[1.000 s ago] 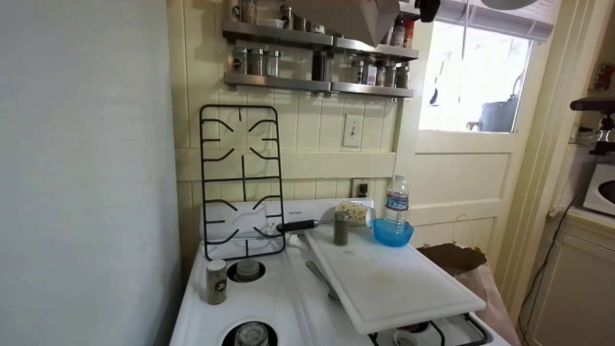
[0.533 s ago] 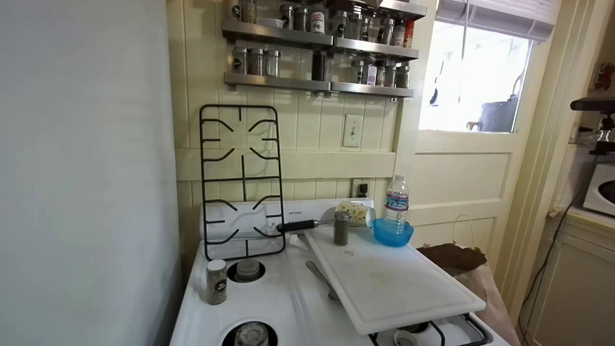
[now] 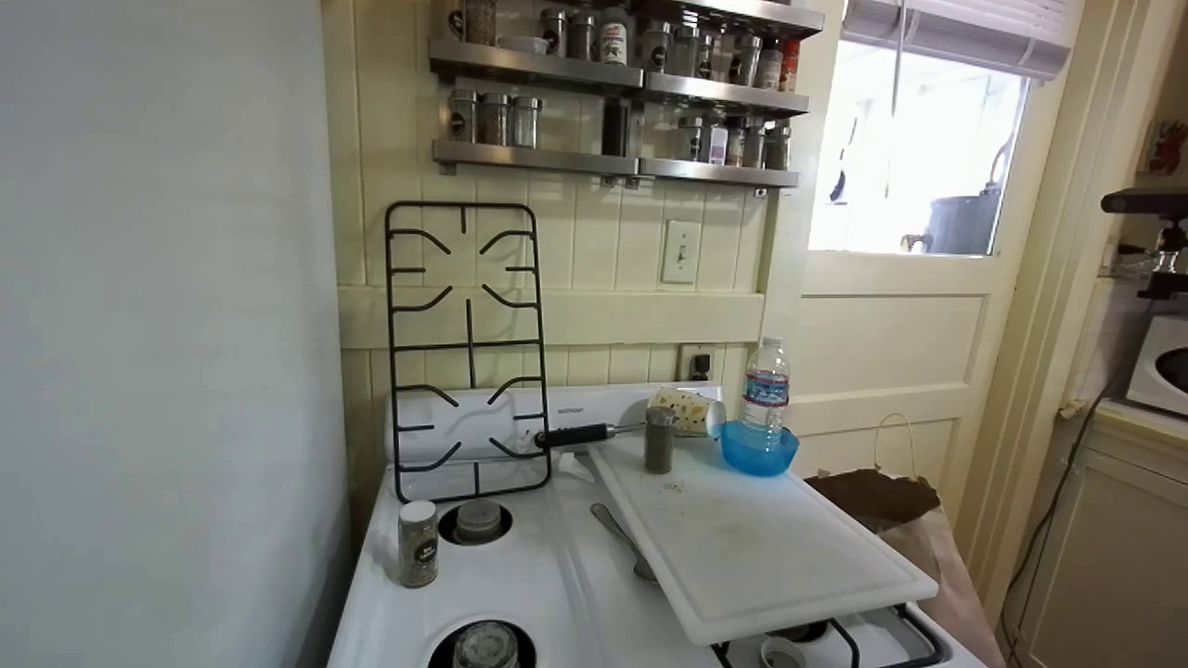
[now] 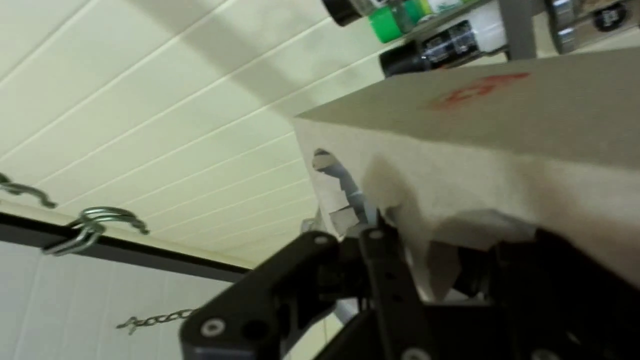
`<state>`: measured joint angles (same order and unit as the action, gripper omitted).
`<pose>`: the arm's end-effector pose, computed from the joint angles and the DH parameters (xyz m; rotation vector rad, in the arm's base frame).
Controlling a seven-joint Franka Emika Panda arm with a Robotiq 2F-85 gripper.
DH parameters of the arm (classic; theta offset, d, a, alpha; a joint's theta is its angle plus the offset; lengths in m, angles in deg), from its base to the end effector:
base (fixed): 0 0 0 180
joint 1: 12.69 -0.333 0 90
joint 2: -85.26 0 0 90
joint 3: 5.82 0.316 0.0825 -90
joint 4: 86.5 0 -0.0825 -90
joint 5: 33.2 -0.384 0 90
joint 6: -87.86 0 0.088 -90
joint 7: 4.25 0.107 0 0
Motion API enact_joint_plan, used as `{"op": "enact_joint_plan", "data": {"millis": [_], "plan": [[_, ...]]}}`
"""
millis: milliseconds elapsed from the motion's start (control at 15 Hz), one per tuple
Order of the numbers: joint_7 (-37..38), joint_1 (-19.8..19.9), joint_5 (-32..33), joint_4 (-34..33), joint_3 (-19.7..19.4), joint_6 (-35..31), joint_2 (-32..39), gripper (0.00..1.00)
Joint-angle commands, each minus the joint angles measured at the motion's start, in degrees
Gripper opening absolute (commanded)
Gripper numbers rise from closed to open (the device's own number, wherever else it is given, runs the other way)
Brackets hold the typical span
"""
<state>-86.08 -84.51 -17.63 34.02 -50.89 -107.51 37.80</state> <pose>0.4037 -0.0165 0.8163 1.0535 1.1338 2.1368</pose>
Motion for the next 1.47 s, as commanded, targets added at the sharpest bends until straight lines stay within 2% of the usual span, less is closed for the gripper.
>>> {"op": "enact_joint_plan", "data": {"millis": [0, 67, 200, 267, 400, 733, 1067, 1133, 1200, 1267, 1400], "plan": [[5.8, 6.6, 0.8, -3.9, -0.7, -8.7, 8.2, 0.01], [6.7, 3.0, 4.4, -1.8, -0.9, -4.6, 2.7, 0.04], [9.4, 6.4, 4.8, -2.8, -1.0, -6.4, 5.7, 0.01], [11.3, 5.1, 5.8, -1.7, -1.2, -7.5, 4.9, 0.01], [16.1, 2.0, 7.8, -4.2, -2.3, -9.1, 4.4, 0.01], [28.0, 0.8, 9.7, -13.9, -5.8, -15.5, 8.3, 0.01], [40.6, 7.1, 4.4, -23.4, -9.5, -21.9, 19.1, 0.01], [43.6, 8.5, 10.8, -19.5, -8.3, -20.0, 15.6, 0.01], [46.7, 10.2, 11.5, -20.6, -8.7, -20.5, 17.3, 0.04], [39.3, 6.4, 8.4, -19.6, -7.9, -19.0, 14.1, 0.04], [41.9, 6.6, 7.4, -20.5, -7.9, -18.5, 14.7, 0.01]]}}
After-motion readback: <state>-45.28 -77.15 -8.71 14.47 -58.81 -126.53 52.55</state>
